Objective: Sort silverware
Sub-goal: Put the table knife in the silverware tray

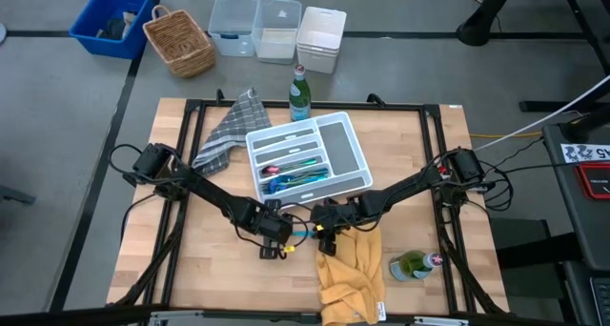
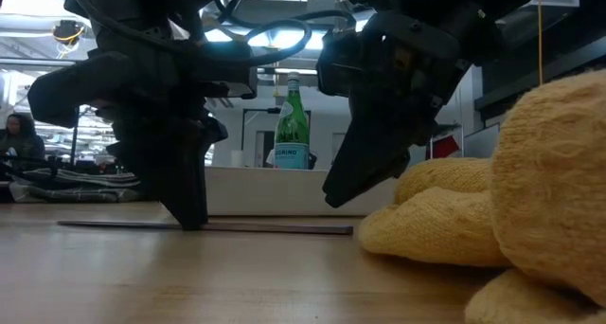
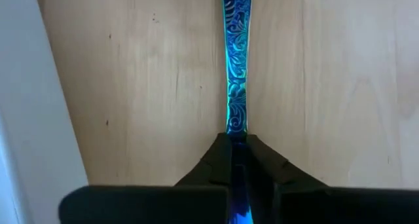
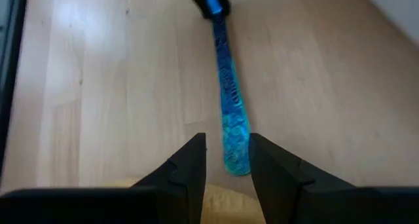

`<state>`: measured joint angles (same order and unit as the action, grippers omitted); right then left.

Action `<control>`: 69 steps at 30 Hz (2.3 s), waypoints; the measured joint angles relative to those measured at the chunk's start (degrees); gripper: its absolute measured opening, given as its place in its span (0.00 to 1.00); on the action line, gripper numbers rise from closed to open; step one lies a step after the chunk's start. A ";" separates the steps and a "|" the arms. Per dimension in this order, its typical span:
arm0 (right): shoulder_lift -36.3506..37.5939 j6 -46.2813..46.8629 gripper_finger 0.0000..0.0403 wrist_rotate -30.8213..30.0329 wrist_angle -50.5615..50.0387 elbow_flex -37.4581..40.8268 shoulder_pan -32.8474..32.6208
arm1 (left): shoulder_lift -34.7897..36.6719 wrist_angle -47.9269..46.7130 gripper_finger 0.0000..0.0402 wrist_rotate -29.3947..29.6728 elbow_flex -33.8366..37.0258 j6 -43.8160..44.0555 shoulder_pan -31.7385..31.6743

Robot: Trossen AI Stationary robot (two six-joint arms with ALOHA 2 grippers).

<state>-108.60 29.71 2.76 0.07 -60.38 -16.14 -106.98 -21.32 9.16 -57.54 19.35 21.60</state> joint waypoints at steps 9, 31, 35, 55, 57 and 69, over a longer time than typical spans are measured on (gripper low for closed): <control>0.00 -0.19 0.29 3.27 -0.16 0.00 0.00 | 0.76 1.28 0.06 -0.57 0.11 1.47 -0.68; 0.09 -6.21 0.29 -1.90 -3.31 0.00 0.02 | 0.79 3.42 0.00 -7.02 0.04 5.81 -4.31; 0.11 -8.50 0.29 -3.88 -5.05 0.00 0.02 | 0.74 4.66 0.01 -7.69 0.07 5.81 -4.52; 0.11 -17.73 0.29 -3.20 -7.36 0.00 -0.02 | 0.63 8.76 0.00 -8.05 0.11 5.79 -5.79; 0.11 -17.73 0.29 -3.42 -7.44 0.00 -0.02 | 0.63 8.96 0.00 -8.19 0.11 5.78 -6.41; 0.11 -15.98 0.29 -3.62 -7.68 0.00 0.00 | 2.07 7.92 0.01 -6.86 0.11 5.78 -7.49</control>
<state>-108.49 13.74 -0.86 -7.61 -60.38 -16.14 -104.91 -13.40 2.31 -57.43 25.14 14.11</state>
